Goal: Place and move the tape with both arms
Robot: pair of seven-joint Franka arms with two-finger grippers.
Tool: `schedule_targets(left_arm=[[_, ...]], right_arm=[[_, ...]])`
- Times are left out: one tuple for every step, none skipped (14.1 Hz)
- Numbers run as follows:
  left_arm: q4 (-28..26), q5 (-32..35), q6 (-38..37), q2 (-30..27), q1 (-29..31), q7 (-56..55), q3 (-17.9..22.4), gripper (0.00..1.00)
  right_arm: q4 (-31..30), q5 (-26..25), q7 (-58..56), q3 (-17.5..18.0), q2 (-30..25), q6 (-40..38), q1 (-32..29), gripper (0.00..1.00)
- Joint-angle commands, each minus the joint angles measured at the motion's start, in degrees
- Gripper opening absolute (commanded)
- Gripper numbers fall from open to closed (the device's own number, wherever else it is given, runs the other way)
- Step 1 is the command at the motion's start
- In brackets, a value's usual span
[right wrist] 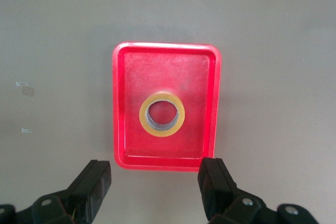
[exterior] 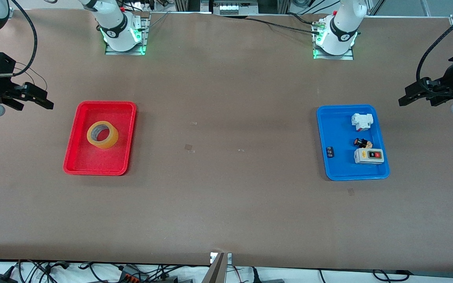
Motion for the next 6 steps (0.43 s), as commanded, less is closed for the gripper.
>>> schedule_targets(left_arm=[[0.76,0.06,-0.87,-0.28,-0.05,-0.42,-0.13,1.00],[0.76,0.06,-0.87,-0.28,-0.05,-0.42,-0.13,1.00],[0.76,0.06,-0.87,-0.28,-0.05,-0.42,-0.13,1.00],[0.76,0.06,-0.87,-0.28,-0.05,-0.42,-0.13,1.00],[0.76,0.06,-0.87,-0.28,-0.05,-0.42,-0.13,1.00],[0.76,0.15,-0.87,-0.28,-0.05,-0.42,-0.13,1.00]], right_arm=[[-0.06,0.14,-0.77,1.11,-1.08,-0.85,-1.09,1.00],[-0.06,0.05,-0.77,1.11,-1.08,-0.84,-1.09,1.00],[0.03,0.05,-0.77,1.11,-1.08,-0.84,-1.09,1.00],[0.03,0.05,-0.77,1.11,-1.43,-0.76,-1.09,1.00],[-0.06,0.05,-0.86,1.11,-1.44,-0.76,-1.09,1.00],[-0.06,0.05,-0.77,1.20,-1.44,-0.67,-1.09,1.00]])
